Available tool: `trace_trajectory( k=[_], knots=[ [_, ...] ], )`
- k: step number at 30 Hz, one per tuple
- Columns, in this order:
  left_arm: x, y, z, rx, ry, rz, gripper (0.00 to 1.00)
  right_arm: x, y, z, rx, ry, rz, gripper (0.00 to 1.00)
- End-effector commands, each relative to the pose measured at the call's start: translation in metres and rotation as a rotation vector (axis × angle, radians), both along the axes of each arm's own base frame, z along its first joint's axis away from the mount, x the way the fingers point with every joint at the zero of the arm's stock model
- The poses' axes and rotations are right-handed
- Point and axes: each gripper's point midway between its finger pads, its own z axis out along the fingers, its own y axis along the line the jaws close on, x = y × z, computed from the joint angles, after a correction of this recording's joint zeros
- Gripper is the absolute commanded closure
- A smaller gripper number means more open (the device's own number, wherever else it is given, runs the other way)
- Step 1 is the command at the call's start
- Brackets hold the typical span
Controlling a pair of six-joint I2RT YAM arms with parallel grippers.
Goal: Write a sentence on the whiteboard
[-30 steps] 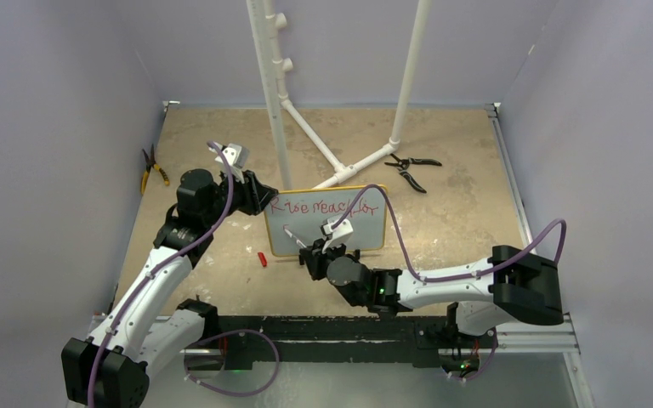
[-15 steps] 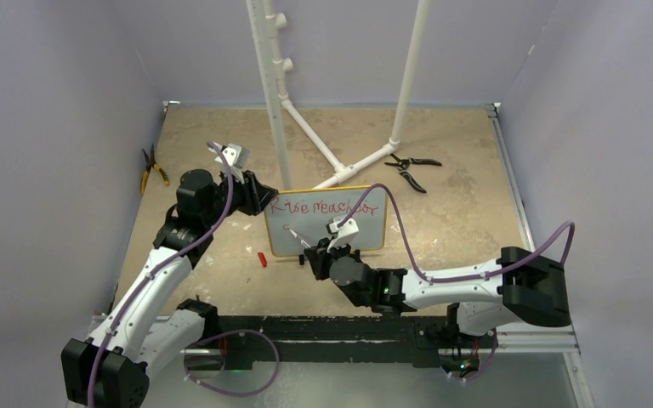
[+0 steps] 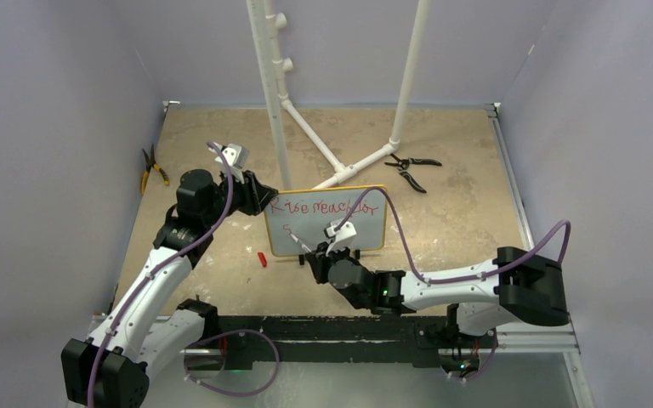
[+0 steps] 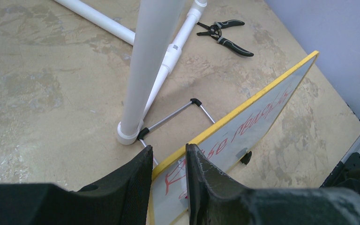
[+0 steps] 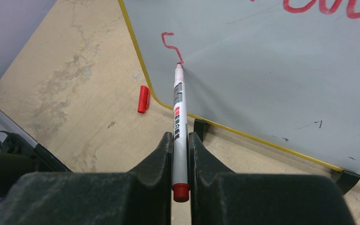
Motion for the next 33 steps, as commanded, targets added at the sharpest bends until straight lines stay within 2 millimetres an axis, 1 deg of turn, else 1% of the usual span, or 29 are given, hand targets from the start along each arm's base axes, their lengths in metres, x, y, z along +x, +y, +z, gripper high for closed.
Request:
trace_trajectory(
  k=[1, 4, 7, 9, 11, 13, 15, 17, 20, 23, 29, 33],
  knots=[
    [-0.004, -0.003, 0.000, -0.019, 0.009, -0.019, 0.70, 0.003, 0.014, 0.018, 0.049, -0.040, 0.008, 1.00],
    [-0.004, -0.003, -0.001, -0.018, 0.011, -0.018, 0.70, 0.004, 0.018, 0.027, 0.066, -0.063, 0.018, 1.00],
    [-0.004, -0.003, -0.001, -0.017, 0.009, -0.015, 0.70, 0.001, 0.018, 0.037, 0.103, -0.079, 0.043, 1.00],
    [-0.004, -0.002, 0.000, -0.017, 0.010, -0.015, 0.70, -0.003, 0.015, 0.050, 0.148, -0.094, 0.070, 1.00],
    [-0.004, -0.002, 0.000, -0.017, 0.008, -0.015, 0.70, -0.006, 0.010, 0.056, 0.182, -0.100, 0.086, 1.00],
    [-0.004, -0.002, 0.000, -0.017, 0.006, -0.015, 0.70, -0.006, 0.003, 0.055, 0.193, -0.091, 0.068, 1.00],
    [-0.004, -0.003, 0.000, -0.018, 0.007, -0.015, 0.70, -0.002, -0.005, 0.047, 0.168, -0.068, 0.021, 1.00],
    [-0.004, -0.003, -0.001, -0.019, 0.011, -0.016, 0.70, -0.002, -0.010, 0.036, 0.142, -0.044, 0.004, 1.00],
    [-0.004, -0.003, 0.000, -0.020, 0.011, -0.016, 0.70, -0.001, -0.016, 0.034, 0.144, -0.043, -0.011, 1.00],
    [-0.004, -0.003, -0.001, -0.020, 0.010, -0.016, 0.70, 0.000, -0.017, 0.033, 0.134, -0.046, -0.017, 1.00],
    [-0.004, -0.003, -0.001, -0.020, 0.013, -0.019, 0.70, 0.000, -0.011, 0.031, 0.128, -0.051, 0.000, 1.00],
    [-0.003, -0.003, -0.002, -0.019, 0.015, -0.018, 0.70, 0.003, -0.009, 0.030, 0.120, -0.053, -0.012, 1.00]
  ],
)
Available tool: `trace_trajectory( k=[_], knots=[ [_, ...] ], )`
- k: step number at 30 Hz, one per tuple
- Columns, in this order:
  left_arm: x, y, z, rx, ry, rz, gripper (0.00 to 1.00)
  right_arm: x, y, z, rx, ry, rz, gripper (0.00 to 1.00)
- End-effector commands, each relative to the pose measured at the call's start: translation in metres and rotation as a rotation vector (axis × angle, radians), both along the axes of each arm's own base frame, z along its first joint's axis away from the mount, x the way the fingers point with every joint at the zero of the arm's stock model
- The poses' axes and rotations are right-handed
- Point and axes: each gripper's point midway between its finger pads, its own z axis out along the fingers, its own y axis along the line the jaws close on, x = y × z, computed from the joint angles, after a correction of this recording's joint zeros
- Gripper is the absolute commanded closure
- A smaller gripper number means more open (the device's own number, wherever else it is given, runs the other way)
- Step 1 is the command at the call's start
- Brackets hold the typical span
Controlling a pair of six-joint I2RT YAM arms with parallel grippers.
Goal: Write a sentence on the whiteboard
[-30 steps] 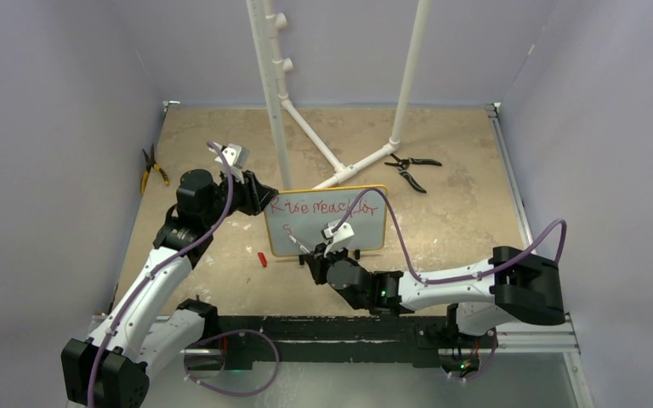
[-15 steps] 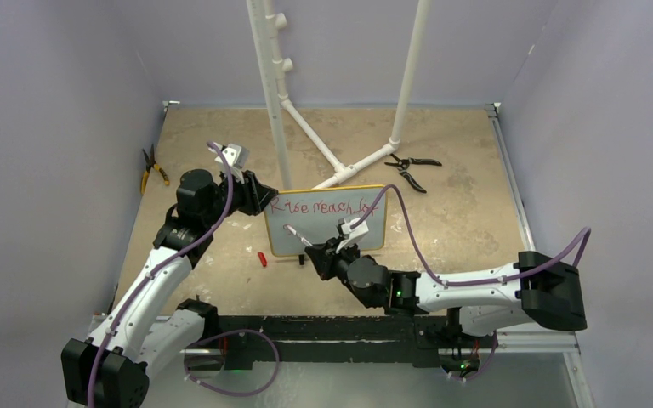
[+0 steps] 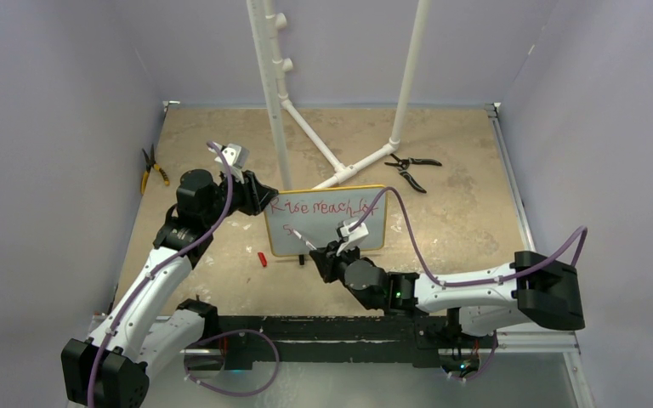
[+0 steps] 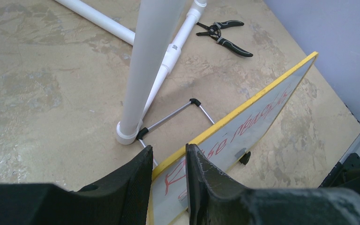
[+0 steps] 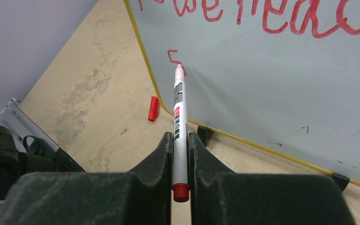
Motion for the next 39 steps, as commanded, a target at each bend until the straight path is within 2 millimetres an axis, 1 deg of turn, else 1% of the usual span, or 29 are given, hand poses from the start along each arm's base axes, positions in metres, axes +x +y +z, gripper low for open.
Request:
trace_trajectory(
  k=[1, 18, 31, 35, 37, 39],
  knots=[
    [-0.003, -0.003, -0.002, -0.014, 0.011, -0.020, 0.70, 0.008, 0.001, 0.007, 0.023, -0.012, -0.041, 1.00],
    [-0.003, -0.002, -0.002, -0.007, 0.009, -0.011, 0.70, 0.021, 0.006, 0.008, 0.008, -0.019, -0.078, 1.00],
    [-0.003, -0.002, -0.002, -0.008, 0.009, -0.012, 0.70, 0.023, -0.025, -0.004, -0.021, 0.025, -0.171, 1.00],
    [-0.003, -0.002, -0.001, -0.009, 0.008, -0.014, 0.70, 0.023, -0.026, -0.001, -0.011, 0.023, -0.173, 1.00],
    [-0.003, -0.002, -0.001, -0.008, 0.008, -0.012, 0.70, 0.025, -0.025, 0.006, -0.003, -0.004, -0.168, 1.00],
    [-0.003, -0.001, -0.001, -0.008, 0.008, -0.011, 0.70, 0.022, -0.020, 0.016, 0.021, -0.028, -0.133, 1.00]
  ],
)
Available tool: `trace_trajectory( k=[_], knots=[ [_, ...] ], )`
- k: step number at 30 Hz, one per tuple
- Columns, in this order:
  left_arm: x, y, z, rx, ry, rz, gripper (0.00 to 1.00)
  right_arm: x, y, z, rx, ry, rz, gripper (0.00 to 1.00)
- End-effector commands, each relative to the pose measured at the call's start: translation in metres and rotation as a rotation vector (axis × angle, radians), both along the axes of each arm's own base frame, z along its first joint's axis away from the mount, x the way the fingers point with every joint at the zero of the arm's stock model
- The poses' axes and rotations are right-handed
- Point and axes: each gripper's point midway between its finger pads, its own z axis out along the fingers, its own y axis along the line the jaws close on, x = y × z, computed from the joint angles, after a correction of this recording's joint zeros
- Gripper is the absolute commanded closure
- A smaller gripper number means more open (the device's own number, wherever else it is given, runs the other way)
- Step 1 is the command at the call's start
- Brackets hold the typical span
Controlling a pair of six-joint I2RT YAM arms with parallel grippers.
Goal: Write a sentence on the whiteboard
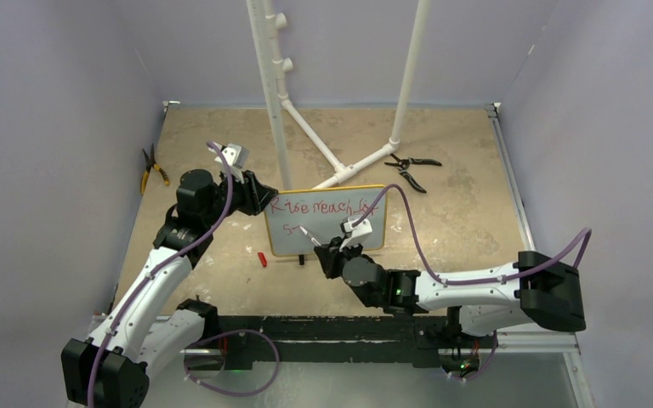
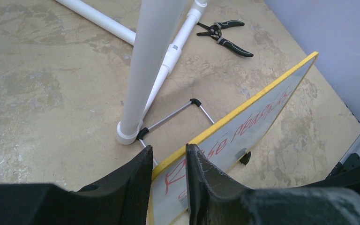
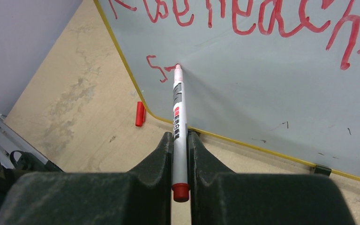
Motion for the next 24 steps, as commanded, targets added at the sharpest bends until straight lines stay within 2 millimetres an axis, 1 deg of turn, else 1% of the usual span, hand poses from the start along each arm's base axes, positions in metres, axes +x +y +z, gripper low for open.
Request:
trace_trajectory(
  k=[1, 5, 8, 11, 17, 24],
  knots=[
    [-0.003, -0.001, -0.001, -0.008, 0.008, -0.011, 0.70, 0.008, -0.006, 0.028, 0.055, -0.079, -0.030, 1.00],
    [-0.004, -0.001, -0.001, -0.006, 0.006, -0.009, 0.70, 0.006, -0.001, 0.047, 0.093, -0.121, 0.007, 1.00],
    [-0.003, 0.000, -0.001, -0.004, 0.004, -0.006, 0.70, 0.005, 0.005, 0.050, 0.084, -0.123, 0.024, 1.00],
    [-0.003, -0.001, 0.000, -0.005, 0.005, -0.007, 0.70, 0.005, 0.010, 0.049, 0.071, -0.127, 0.036, 1.00],
    [-0.003, -0.001, -0.001, -0.005, 0.007, -0.010, 0.70, 0.006, 0.012, 0.038, 0.047, -0.102, 0.026, 1.00],
    [-0.004, -0.002, -0.001, -0.008, 0.006, -0.014, 0.70, 0.003, 0.012, 0.016, 0.010, -0.049, 0.030, 1.00]
  ],
)
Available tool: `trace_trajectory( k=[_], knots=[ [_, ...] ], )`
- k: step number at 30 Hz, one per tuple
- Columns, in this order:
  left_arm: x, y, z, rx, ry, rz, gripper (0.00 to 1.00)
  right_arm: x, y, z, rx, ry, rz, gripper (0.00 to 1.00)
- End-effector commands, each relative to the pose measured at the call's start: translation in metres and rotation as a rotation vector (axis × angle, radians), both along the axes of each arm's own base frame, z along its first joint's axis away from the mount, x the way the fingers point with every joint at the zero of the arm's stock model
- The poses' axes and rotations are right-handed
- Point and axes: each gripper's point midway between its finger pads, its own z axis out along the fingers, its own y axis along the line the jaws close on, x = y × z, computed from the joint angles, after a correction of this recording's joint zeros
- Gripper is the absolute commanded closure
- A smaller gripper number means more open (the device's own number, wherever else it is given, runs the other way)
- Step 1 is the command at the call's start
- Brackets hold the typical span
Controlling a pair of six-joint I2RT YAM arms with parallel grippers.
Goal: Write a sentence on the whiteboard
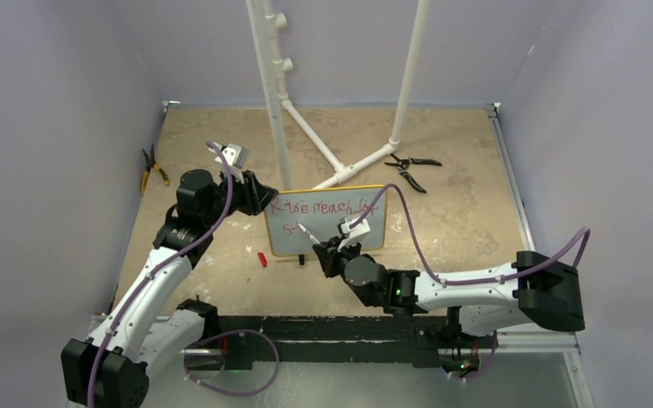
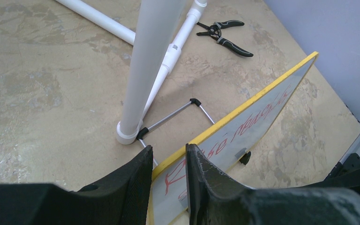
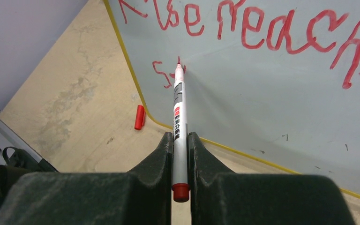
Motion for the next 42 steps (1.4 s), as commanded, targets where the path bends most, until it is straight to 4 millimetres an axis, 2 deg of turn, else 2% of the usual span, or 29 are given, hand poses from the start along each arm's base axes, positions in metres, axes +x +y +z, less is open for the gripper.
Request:
trace_trajectory(
  k=[1, 11, 24, 35, 42],
  knots=[
    [-0.004, -0.002, -0.001, -0.009, 0.007, -0.015, 0.70, 0.000, 0.008, 0.004, 0.027, 0.029, -0.002, 1.00],
    [-0.004, -0.002, 0.000, -0.012, 0.005, -0.016, 0.70, -0.004, 0.004, -0.015, -0.013, 0.071, 0.001, 1.00],
    [-0.004, -0.003, 0.000, -0.013, 0.007, -0.019, 0.70, -0.007, 0.001, -0.027, -0.032, 0.102, 0.000, 1.00],
    [-0.004, -0.002, -0.001, -0.011, 0.007, -0.015, 0.70, -0.004, -0.006, -0.016, -0.023, 0.093, -0.024, 1.00],
    [-0.004, -0.001, 0.000, -0.010, 0.003, -0.009, 0.70, -0.004, -0.009, 0.006, 0.028, 0.049, -0.013, 1.00]
  ],
)
